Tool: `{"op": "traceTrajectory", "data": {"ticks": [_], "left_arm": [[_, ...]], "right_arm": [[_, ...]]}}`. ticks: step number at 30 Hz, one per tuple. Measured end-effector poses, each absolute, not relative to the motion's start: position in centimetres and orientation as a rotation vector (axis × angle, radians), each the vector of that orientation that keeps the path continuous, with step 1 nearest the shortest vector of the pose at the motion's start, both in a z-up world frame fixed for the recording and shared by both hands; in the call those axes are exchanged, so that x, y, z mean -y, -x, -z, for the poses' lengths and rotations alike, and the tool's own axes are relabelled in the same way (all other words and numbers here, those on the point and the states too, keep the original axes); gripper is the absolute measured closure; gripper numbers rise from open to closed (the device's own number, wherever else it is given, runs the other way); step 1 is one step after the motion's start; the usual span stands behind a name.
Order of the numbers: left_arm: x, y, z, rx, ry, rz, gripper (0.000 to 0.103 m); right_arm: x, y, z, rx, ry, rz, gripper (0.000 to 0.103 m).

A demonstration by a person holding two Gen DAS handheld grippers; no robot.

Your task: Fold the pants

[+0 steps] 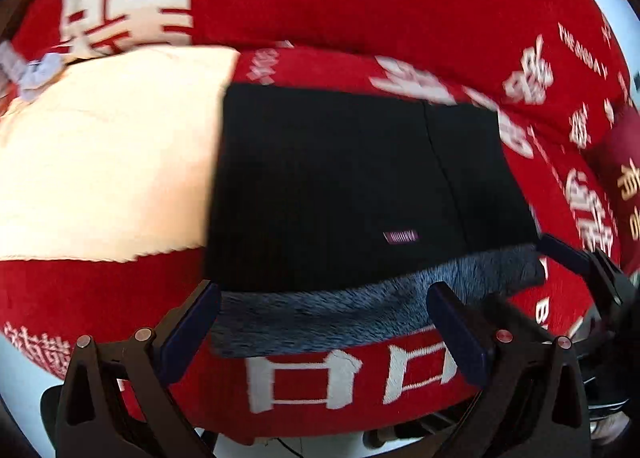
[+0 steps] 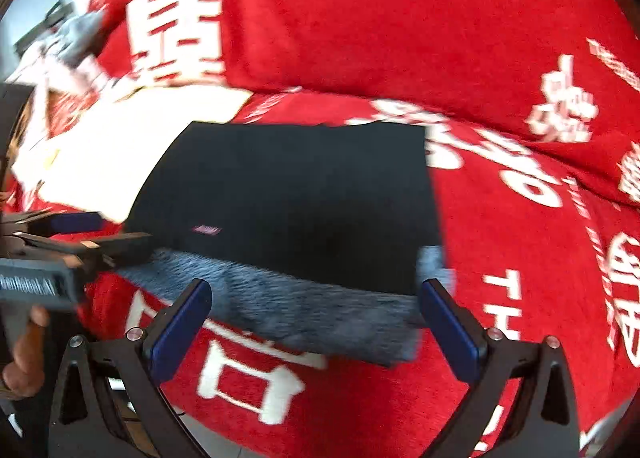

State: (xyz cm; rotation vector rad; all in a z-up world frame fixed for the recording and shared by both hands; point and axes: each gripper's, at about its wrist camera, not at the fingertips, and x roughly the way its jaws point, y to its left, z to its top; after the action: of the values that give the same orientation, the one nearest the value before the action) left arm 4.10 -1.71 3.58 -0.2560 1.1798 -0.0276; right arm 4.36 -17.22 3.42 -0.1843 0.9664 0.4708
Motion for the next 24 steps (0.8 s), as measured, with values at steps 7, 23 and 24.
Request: {"op": "traceTrajectory", "data": {"ticks": [7, 23, 24], "left_arm": [[2.4, -3.4, -3.9, -1.186, 0.198, 0.0, 0.0], [3.0, -1.6, -6.8, -1.118, 0.13, -0.146, 0.0], [2.9, -1.5, -6.8, -1.12, 0.138, -0.152, 0.0]], "right_arm": [[16.8, -3.3, -4.7, -0.959, 0.282, -0.447, 0.0], [17.4, -2.3, -6.6, -0.965, 0.289, -0.198, 0.0], [17.4, -2.4, -6.4, -0.969, 0.286, -0.197, 0.0]]}}
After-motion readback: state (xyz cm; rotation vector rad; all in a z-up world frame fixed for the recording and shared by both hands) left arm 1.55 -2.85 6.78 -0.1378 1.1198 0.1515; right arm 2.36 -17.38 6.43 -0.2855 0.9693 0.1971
